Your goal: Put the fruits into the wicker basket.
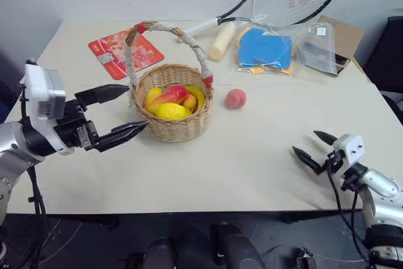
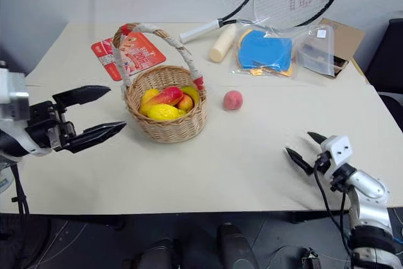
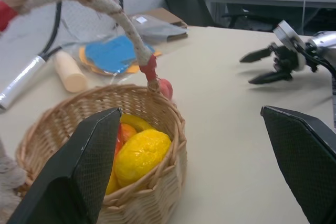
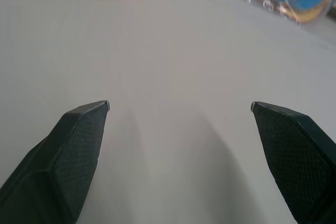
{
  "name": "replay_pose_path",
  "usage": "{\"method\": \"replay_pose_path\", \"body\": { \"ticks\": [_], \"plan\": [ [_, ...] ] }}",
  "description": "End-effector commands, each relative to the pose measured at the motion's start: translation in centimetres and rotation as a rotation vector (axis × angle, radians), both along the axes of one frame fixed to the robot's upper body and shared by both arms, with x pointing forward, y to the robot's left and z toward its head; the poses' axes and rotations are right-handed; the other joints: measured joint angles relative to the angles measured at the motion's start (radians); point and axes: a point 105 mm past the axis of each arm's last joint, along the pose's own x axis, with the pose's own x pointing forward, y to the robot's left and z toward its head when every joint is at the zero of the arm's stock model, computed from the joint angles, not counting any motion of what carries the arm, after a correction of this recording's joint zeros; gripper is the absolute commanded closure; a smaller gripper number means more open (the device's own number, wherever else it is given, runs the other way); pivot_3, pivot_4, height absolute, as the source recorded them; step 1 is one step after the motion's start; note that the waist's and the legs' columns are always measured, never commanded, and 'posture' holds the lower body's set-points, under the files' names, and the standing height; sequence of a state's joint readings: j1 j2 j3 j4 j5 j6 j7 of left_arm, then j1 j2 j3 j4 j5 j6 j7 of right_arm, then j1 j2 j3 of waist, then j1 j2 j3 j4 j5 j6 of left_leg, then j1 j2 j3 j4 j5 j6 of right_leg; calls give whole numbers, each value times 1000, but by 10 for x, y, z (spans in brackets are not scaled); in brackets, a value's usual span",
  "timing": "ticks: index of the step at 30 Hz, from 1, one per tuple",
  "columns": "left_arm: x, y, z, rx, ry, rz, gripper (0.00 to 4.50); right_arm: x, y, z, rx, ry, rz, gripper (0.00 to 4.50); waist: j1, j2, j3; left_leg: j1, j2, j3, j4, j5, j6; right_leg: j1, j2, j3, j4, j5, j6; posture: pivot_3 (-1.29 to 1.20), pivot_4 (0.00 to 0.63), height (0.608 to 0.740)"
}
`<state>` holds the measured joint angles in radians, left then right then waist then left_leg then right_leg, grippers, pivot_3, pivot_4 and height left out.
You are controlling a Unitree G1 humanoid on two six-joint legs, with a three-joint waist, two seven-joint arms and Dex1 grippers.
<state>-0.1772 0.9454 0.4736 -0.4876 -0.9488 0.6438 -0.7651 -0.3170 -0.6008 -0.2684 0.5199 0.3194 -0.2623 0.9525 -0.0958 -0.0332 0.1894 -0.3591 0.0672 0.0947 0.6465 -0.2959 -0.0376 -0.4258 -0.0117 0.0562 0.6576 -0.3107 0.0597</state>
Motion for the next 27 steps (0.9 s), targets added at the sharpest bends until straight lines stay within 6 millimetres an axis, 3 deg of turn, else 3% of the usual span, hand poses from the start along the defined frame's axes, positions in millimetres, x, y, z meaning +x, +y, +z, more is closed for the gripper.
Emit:
{"method": "replay_pose_path", "body": {
  "ticks": [1, 5, 7, 9, 12, 18, 24, 27],
  "plan": [
    [3, 0, 3, 5, -16, -3, 0, 18, 29, 34, -21, -83, 117, 20, -2, 0, 0, 1, 0, -1, 0, -1, -1, 0, 1, 2, 0, 0, 0, 0, 150, 740],
    [3, -5, 4, -18, -24, -27, 0, 54, 70, 52, -124, -53, 212, 20, -3, 0, 0, 1, 2, 1, 0, -2, -3, -1, 3, 3, 0, 0, 0, 0, 150, 740],
    [4, -5, 4, -14, -27, -25, 0, 69, 83, 62, -130, -56, 212, 20, -3, 0, 0, 1, 2, 1, 1, -2, -3, -2, 2, 4, 0, 0, 0, 0, 150, 740],
    [5, -6, 4, -11, -34, -24, 0, 90, 109, 79, -96, -50, 227, 20, -4, 0, 1, 0, 2, 1, 0, -2, -3, -2, 2, 4, 0, -1, -1, 0, 150, 740],
    [2, -7, 4, -7, -39, -30, 0, 103, 139, 84, -103, 12, 272, 20, -14, 1, 1, 0, 2, 2, 1, -2, -3, -3, 2, 4, 0, -1, -1, 0, 150, 740],
    [-3, -4, -5, -11, -22, -12, 0, 118, 165, 68, -135, 153, 224, 20, -15, 1, 1, -2, 7, 2, 1, -2, -4, -4, 1, 4, -2, -1, -1, 0, 150, 740],
    [-4, -5, -6, -19, -30, 3, 0, 124, 167, 57, -144, 201, 152, 20, -16, 1, 1, -10, 7, 2, 6, -2, -5, -11, 1, 4, 0, 0, 0, 0, 150, 740],
    [-5, -3, -7, -17, -32, 8, 0, 123, 168, 60, -114, 179, 167, 933, -17, 1, 1, -10, 4, 2, 5, -2, -5, -12, 2, 4, 1, 0, 0, 0, 150, 740]
  ]
}}
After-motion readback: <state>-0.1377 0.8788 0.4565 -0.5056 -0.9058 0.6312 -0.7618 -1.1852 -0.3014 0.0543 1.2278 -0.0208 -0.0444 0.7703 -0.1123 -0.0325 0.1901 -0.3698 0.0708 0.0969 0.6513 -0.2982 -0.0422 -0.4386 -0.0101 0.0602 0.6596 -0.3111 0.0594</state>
